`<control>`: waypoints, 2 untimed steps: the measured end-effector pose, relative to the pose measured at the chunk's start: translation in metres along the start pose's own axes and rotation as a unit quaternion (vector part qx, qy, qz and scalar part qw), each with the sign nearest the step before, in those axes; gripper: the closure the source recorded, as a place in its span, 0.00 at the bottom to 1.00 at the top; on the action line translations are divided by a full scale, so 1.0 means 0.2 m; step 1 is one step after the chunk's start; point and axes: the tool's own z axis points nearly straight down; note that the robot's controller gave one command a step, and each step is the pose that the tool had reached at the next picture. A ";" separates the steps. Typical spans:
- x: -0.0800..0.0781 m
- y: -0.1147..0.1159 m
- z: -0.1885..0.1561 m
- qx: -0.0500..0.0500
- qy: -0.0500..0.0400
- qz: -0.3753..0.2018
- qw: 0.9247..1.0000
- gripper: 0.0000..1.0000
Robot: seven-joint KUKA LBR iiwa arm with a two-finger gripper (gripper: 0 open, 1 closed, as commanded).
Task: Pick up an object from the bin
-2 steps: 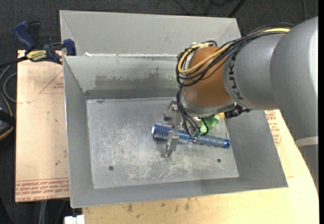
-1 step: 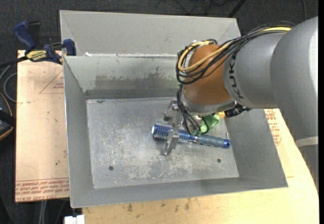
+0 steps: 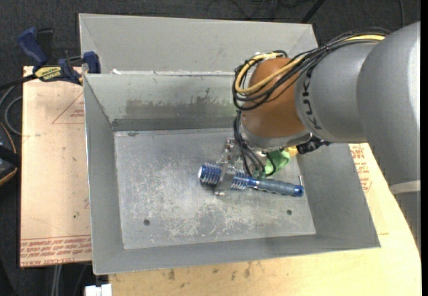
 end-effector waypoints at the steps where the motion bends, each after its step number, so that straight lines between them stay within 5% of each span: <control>1: -0.01 0.01 -0.37 0.001 0.004 0.000 1.000 1.00; 2: -0.02 0.01 -0.55 0.001 0.005 0.000 1.000 1.00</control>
Offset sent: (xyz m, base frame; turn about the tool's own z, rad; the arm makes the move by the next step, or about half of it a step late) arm 0.0000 0.0000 0.0710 0.0000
